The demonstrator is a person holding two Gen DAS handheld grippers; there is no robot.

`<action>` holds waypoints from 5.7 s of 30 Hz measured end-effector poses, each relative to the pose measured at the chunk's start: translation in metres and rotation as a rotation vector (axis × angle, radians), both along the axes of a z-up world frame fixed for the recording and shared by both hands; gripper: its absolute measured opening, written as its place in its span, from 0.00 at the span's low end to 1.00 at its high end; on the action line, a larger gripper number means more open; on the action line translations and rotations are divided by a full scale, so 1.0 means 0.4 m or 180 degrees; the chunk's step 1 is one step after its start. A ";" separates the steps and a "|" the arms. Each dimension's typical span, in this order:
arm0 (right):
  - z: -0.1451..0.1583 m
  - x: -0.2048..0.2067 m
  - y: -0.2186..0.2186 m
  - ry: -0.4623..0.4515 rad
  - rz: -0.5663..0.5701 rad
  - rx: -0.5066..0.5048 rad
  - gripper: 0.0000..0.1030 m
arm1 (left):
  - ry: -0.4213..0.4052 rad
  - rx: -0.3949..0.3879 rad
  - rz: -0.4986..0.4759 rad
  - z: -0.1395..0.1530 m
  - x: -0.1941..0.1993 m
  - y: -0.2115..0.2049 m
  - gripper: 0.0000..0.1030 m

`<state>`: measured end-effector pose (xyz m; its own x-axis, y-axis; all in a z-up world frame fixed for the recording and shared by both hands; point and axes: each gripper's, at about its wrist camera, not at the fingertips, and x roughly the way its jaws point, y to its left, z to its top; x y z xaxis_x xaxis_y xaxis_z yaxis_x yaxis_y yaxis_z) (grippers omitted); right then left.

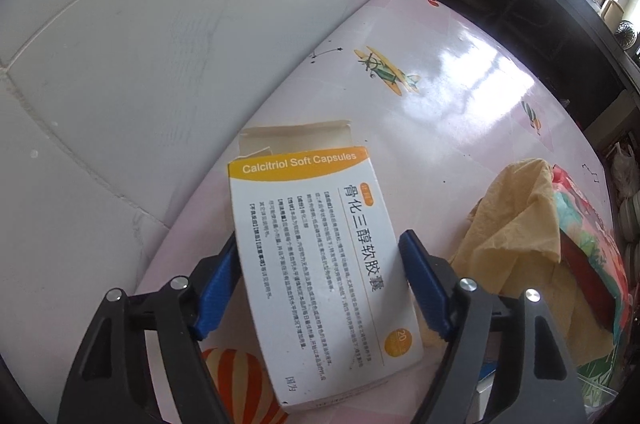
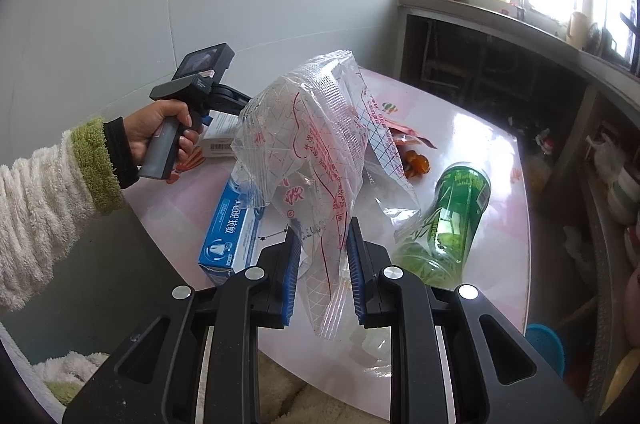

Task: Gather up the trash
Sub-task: 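Carry the box and bag to the blue wastebasket and open both grippers, then move both grippers back over the table toward the remaining trash, then grasp the red snack bag with the left gripper and lift it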

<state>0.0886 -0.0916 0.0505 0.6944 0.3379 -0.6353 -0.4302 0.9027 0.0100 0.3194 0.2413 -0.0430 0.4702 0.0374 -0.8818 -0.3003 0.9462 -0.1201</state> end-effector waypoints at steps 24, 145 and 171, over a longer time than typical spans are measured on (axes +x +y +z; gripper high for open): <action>0.125 -0.104 -0.139 -0.0577 -0.0463 0.0235 0.20 | -0.1366 -0.0118 -0.0962 0.425 -0.363 -0.275 0.71; -0.034 0.101 -0.329 0.0200 -0.1237 0.0464 0.92 | 0.0011 -0.2604 -0.0132 0.016 0.107 -0.167 0.64; -0.049 0.102 -0.336 0.0263 -0.1267 0.0502 0.92 | -0.0246 -0.2796 -0.0143 0.035 0.091 -0.163 0.30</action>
